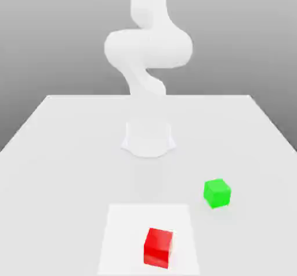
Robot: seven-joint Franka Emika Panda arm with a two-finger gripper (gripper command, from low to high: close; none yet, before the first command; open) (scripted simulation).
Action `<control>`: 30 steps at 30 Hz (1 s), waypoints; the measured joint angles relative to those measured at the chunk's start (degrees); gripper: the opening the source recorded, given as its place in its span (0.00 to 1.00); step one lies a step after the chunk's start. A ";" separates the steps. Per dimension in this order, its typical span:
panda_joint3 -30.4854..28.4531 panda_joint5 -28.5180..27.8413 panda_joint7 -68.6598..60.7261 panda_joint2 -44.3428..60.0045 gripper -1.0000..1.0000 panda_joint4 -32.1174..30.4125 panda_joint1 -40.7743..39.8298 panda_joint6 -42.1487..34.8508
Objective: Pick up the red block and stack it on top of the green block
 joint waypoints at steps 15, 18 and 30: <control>1.62 2.32 7.48 31.53 0.50 -7.85 0.25 13.26; 1.99 1.63 9.77 37.75 0.50 -9.41 0.27 15.89; 0.67 -1.62 15.72 60.21 0.00 -10.99 1.66 29.73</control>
